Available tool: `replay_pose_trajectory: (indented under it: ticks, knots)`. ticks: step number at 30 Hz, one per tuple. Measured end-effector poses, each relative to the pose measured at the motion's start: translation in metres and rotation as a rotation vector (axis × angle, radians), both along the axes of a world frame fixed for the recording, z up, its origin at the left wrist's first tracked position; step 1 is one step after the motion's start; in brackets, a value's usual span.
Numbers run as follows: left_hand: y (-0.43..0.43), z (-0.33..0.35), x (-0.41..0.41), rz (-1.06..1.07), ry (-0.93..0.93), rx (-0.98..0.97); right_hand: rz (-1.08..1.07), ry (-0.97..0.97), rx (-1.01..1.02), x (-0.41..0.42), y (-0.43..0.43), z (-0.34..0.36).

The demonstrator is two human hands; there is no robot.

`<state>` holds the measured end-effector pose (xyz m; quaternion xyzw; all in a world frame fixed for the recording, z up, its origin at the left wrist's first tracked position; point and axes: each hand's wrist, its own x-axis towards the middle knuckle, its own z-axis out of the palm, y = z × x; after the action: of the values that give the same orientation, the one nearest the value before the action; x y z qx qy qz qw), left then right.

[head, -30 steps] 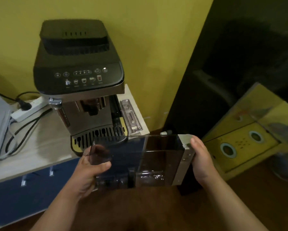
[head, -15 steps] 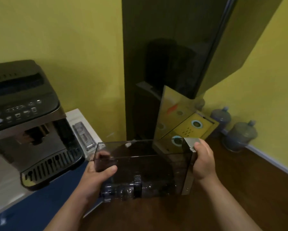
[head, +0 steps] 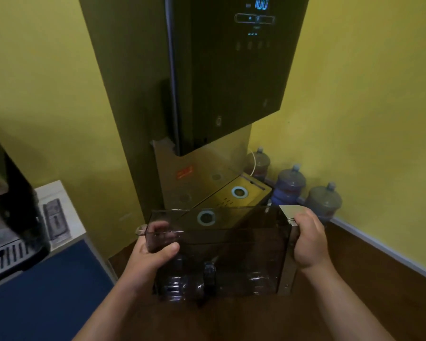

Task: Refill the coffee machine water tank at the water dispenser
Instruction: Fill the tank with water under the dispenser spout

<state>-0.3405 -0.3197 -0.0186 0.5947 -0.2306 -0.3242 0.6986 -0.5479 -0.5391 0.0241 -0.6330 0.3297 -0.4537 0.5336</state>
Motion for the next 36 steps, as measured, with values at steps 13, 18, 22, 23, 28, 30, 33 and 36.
replay_pose_trajectory:
  ticks: [13, 18, 22, 23, 28, 30, 33, 36]
  knots:
    - [-0.157, -0.014, -0.035, 0.198, -0.027, -0.065, 0.400, -0.225, 0.452, -0.038, -0.172, -0.020]
    - [-0.231, -0.019, -0.024, 0.206, 0.002, -0.059, 0.397, -0.105, 0.490, -0.013, -0.263, -0.017]
    - [-0.280, -0.007, -0.021, 0.199, 0.025, -0.082, 0.436, -0.050, 0.528, 0.007, -0.324, -0.006]
    - [-0.291, -0.004, -0.020, 0.197, 0.027, -0.099, 0.448, -0.044, 0.536, 0.013, -0.338, -0.006]
    - [-0.332, -0.009, -0.012, 0.264, 0.029, -0.085, 0.564, -0.017, 0.590, 0.039, -0.395, -0.020]
    - [-0.347, -0.015, -0.012, 0.303, 0.068, -0.074, 0.606, -0.037, 0.624, 0.047, -0.413, -0.030]
    - [-0.371, -0.021, -0.016, 0.368, 0.099, -0.044, 0.643, -0.067, 0.644, 0.055, -0.446, -0.043]
    - [-0.404, -0.021, -0.027, 0.465, 0.114, -0.071, 0.690, -0.078, 0.659, 0.060, -0.483, -0.046]
